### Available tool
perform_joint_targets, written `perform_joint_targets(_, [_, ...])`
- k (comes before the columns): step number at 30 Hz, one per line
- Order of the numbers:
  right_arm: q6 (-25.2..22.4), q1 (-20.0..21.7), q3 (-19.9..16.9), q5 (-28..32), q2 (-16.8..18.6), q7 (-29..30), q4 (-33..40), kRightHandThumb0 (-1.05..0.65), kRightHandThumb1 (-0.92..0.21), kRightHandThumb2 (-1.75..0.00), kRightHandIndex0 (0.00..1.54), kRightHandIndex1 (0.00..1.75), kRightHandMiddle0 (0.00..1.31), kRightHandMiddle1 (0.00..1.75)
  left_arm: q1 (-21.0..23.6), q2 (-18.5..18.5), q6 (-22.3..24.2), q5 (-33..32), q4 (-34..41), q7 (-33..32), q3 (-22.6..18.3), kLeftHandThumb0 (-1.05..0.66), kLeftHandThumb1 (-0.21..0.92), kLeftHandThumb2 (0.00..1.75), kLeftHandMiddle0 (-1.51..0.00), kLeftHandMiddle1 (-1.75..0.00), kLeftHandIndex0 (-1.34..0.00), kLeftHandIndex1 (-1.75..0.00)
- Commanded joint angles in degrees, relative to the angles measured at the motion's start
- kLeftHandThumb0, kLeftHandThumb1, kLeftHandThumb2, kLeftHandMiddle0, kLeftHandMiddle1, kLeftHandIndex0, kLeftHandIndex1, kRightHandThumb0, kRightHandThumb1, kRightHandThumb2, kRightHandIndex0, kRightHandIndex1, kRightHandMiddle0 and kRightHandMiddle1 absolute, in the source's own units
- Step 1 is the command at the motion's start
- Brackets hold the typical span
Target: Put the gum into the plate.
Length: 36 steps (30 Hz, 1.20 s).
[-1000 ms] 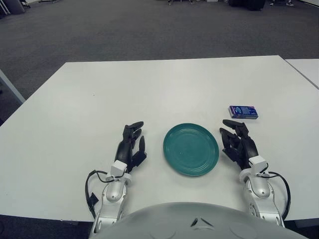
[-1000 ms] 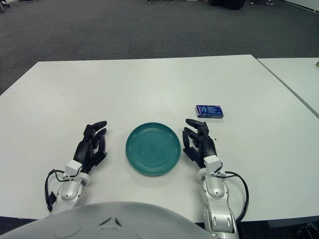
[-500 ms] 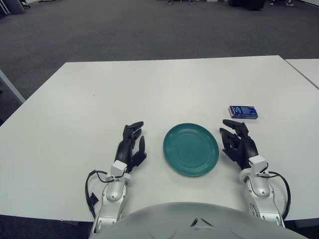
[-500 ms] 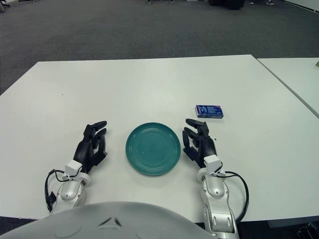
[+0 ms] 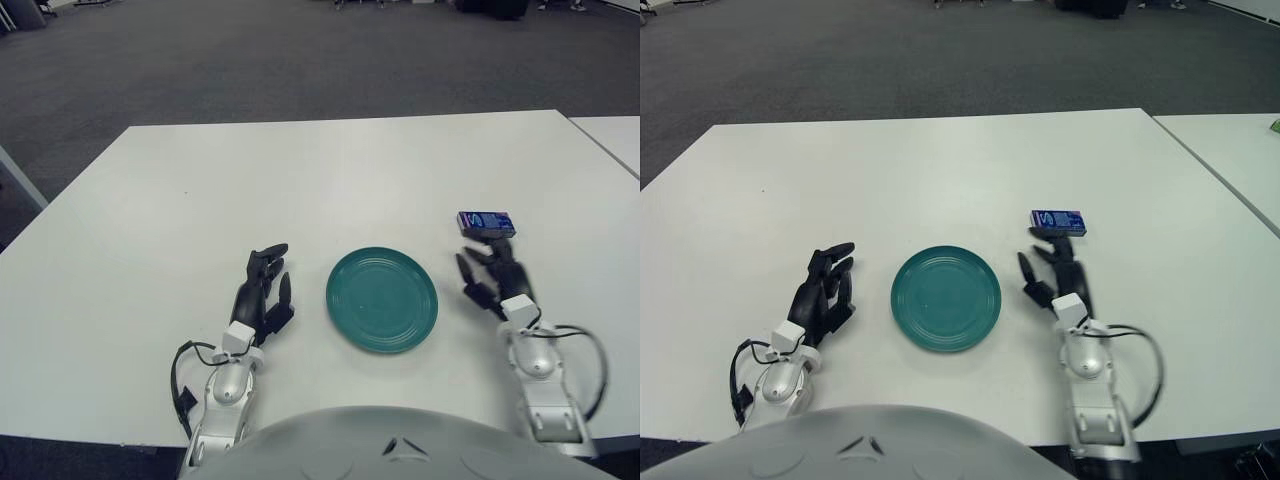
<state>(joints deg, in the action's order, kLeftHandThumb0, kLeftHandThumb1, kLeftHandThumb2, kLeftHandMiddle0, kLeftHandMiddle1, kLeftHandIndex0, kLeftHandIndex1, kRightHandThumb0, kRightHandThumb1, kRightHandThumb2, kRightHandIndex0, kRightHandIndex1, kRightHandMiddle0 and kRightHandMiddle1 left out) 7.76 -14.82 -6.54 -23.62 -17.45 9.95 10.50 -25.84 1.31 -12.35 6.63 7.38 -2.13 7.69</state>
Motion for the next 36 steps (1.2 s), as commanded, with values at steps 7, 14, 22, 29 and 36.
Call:
perform_joint_targets(7, [3.67,9.1,1.34,-14.79,-8.78,8.22,-6.88,-0.84,-0.92,-0.56,0.31,0.31,0.0,1.05,0.38,-0.18,1.11,0.34,-0.63,-0.01,0.33,-0.79,0.92,0.82,-0.25,-0.57,-0.01,-1.11])
perform_joint_targets(14, [1.31,12.79,2.62,-20.65,-12.56,7.16,-6.86,-0.84,-0.92,-0.48,0.29,0.28,0.0,0.97,1.09,-0.27,0.57,0.58,-1.68,-0.22,0.04,-0.82,0.92,0.84,-0.23,-0.56,-0.01,-1.11])
perform_joint_targets(22, [-0.16,19.22,6.96,-23.81,-15.79,3.51,-15.03,-0.82,-0.92,-0.44,0.22,0.21,0.0,0.77,1.44,-0.48,-0.39,0.61,-2.53,0.02,0.04,-0.83,0.92,0.84,-0.23,-0.55,0.0,-1.08])
perform_joint_targets(29, [-0.2,24.33,11.27,-24.57,-17.64,0.72,-21.44,-0.87,-0.92,-0.46,0.2,0.17,0.0,0.66,1.55,-0.78,-0.72,1.1,-2.58,0.04,0.2,-0.83,0.92,0.85,-0.21,-0.53,0.0,-1.02])
perform_joint_targets(36, [-0.03,27.53,14.33,-22.74,-17.76,-4.25,-25.19,-0.87,-0.92,-0.42,0.2,0.14,0.0,0.6,1.65,-1.15,-1.03,1.23,-2.63,0.38,0.35,-0.85,0.92,0.85,-0.22,-0.52,0.0,-1.0])
